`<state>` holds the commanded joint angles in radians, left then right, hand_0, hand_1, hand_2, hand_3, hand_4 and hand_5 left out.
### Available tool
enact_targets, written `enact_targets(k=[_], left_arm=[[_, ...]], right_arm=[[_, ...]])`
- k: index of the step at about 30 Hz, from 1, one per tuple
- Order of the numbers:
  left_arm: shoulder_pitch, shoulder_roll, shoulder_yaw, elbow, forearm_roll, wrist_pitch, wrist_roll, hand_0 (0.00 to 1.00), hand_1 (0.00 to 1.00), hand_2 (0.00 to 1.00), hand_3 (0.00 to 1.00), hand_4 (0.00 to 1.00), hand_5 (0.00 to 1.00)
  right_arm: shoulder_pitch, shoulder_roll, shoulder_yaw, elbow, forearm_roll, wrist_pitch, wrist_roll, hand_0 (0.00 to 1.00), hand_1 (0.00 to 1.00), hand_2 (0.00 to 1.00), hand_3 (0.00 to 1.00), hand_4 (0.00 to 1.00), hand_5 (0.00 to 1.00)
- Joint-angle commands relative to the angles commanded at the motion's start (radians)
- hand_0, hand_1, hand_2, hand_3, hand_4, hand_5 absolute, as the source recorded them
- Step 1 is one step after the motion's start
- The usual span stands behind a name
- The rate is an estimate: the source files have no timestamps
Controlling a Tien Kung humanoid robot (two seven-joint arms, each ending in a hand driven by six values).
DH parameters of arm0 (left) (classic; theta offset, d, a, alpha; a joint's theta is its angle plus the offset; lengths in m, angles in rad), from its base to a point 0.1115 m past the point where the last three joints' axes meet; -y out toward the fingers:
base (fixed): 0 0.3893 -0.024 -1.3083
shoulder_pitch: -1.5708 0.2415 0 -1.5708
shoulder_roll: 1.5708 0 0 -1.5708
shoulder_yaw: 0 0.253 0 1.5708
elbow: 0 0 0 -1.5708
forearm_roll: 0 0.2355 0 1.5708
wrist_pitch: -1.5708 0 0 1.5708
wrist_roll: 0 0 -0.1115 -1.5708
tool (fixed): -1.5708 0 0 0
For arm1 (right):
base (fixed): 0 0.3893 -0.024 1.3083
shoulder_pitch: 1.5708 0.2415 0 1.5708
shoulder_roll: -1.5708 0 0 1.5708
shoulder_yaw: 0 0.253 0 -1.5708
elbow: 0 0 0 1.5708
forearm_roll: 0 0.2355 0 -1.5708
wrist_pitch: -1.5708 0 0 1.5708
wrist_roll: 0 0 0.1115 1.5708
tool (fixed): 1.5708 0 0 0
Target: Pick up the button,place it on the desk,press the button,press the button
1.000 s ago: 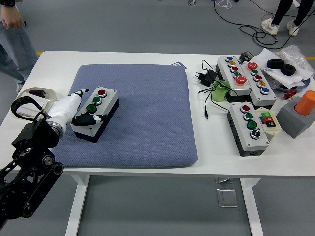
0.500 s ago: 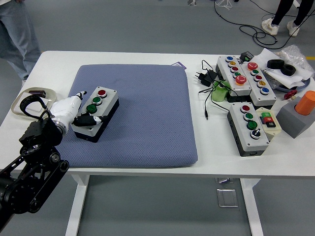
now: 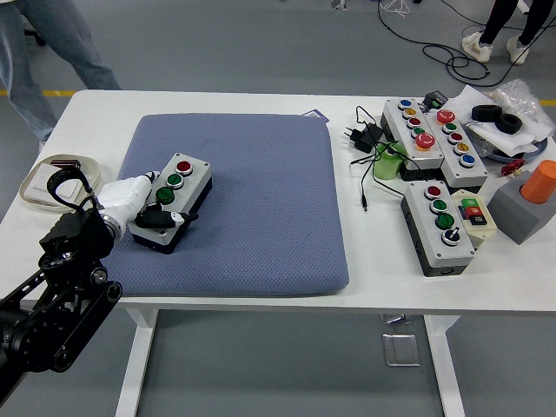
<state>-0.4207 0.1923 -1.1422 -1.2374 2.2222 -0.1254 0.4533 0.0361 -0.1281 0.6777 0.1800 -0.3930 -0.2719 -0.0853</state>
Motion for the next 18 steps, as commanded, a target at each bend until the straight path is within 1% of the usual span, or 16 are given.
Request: enact_targets(k=[1,2,6,7,8,10,13,14,16,18], left_arm=[[0.0,0.002,0.0,-0.001,0.002,0.004,-0.005,0.467,0.586,0.557,0.837,0.939,0.355],[0.001,0.003,0.001,-0.002,0.004,0.006,-0.008,0.423,0.448,0.388,0.687,0.664,0.06],[-0.007,0.008,0.013,-0.002,0.014,0.026,-0.022,0.423,0.448,0.388,0.687,0.664,0.06],[-0.011,0.012,0.021,0.003,0.022,0.048,-0.031,0.423,0.448,0.388,0.687,0.664,0.06],[-0.013,0.014,0.025,0.005,0.025,0.06,-0.037,0.434,0.382,0.332,0.49,0.588,0.002],[-0.016,0.021,0.039,0.011,0.028,0.069,-0.048,0.434,0.382,0.332,0.49,0.588,0.002],[-0.015,0.031,0.053,0.016,0.04,0.07,-0.066,0.434,0.382,0.332,0.49,0.588,0.002],[-0.015,0.032,0.054,0.017,0.042,0.07,-0.069,0.437,0.363,0.312,0.449,0.572,0.002],[-0.017,0.039,0.06,0.018,0.047,0.074,-0.09,0.437,0.363,0.312,0.449,0.572,0.002],[-0.021,0.046,0.067,0.021,0.047,0.081,-0.126,0.437,0.363,0.312,0.449,0.572,0.002]], right_arm=[[-0.001,0.0,0.0,0.0,0.0,0.0,0.0,0.668,0.592,0.623,0.591,0.287,0.069],[-0.002,0.0,-0.001,0.0,0.0,0.0,0.0,0.668,0.592,0.623,0.591,0.287,0.069],[-0.004,0.0,-0.001,0.0,-0.002,0.0,-0.002,0.668,0.592,0.623,0.591,0.287,0.069],[-0.005,0.0,-0.002,0.0,-0.001,0.0,-0.001,0.668,0.592,0.623,0.591,0.287,0.069],[-0.006,0.0,-0.003,0.0,0.0,0.0,-0.001,0.667,0.592,0.623,0.591,0.287,0.069],[-0.007,0.0,-0.001,0.0,-0.003,0.0,-0.001,0.667,0.592,0.623,0.591,0.287,0.069],[-0.009,-0.001,-0.002,0.0,-0.004,0.001,-0.001,0.667,0.592,0.623,0.591,0.287,0.069],[-0.009,-0.001,-0.002,0.0,-0.004,0.001,-0.001,0.668,0.591,0.621,0.591,0.287,0.069],[-0.009,-0.001,-0.003,0.0,-0.004,0.001,-0.001,0.668,0.591,0.621,0.591,0.287,0.069],[-0.008,-0.001,-0.004,0.0,-0.003,0.001,0.0,0.668,0.591,0.621,0.591,0.287,0.069]])
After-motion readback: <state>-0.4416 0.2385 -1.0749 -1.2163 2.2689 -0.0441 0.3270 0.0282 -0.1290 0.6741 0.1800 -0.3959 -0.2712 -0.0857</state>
